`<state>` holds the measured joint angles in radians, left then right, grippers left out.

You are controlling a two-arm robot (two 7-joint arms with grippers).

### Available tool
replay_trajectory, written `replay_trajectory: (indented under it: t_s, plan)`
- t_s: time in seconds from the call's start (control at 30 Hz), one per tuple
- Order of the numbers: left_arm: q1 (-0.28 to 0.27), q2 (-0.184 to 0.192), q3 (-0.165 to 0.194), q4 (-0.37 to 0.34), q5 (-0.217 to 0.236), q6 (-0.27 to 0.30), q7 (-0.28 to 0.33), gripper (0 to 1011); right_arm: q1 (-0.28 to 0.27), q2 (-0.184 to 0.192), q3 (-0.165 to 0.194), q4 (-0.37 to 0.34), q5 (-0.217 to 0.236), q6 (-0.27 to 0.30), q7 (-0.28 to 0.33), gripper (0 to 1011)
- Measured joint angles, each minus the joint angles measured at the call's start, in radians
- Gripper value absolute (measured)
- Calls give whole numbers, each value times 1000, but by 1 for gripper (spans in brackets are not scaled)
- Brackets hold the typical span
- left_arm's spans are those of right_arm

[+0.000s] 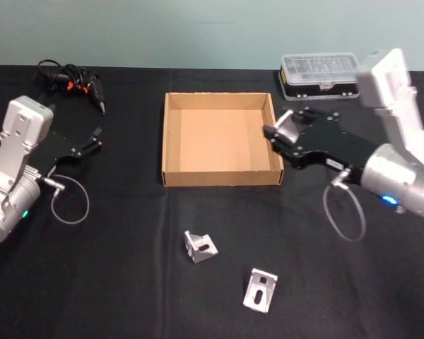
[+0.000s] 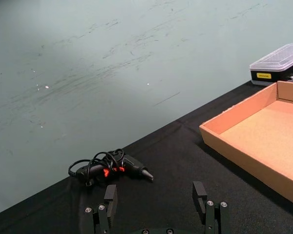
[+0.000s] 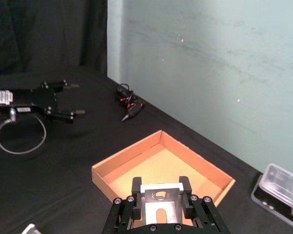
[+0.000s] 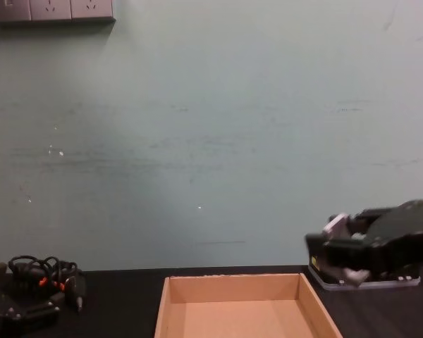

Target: Use one hand to pick up the angle iron from the table and place it into the box.

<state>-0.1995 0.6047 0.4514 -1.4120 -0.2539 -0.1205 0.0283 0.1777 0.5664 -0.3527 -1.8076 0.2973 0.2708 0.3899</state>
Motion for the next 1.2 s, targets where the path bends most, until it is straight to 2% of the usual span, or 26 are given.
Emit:
replay_trajectory:
  t_s: [0.13,0.17,0.27,0.5,0.67,0.97,1.2]
  plan:
    - [0,0,0,0,0,0,0,1011,61,-46,-48,82,-37,11,5,450]
    - [0,0,0,0,0,0,0,1011,61,-46,-48,82,-37,11,5,450]
    - [0,0,0,0,0,0,0,1011,104,-86,-79,145,-63,19,5,450]
    - [0,0,0,0,0,0,0,1011,179,-154,-117,266,-110,31,4,450]
    - [0,0,0,0,0,0,0,1011,219,-202,-121,352,-132,34,-7,450]
    - [0,0,0,0,0,0,0,1011,272,-250,-137,459,-180,36,-11,450]
    - [0,0,0,0,0,0,0,1011,295,-282,-134,535,-209,34,-23,450]
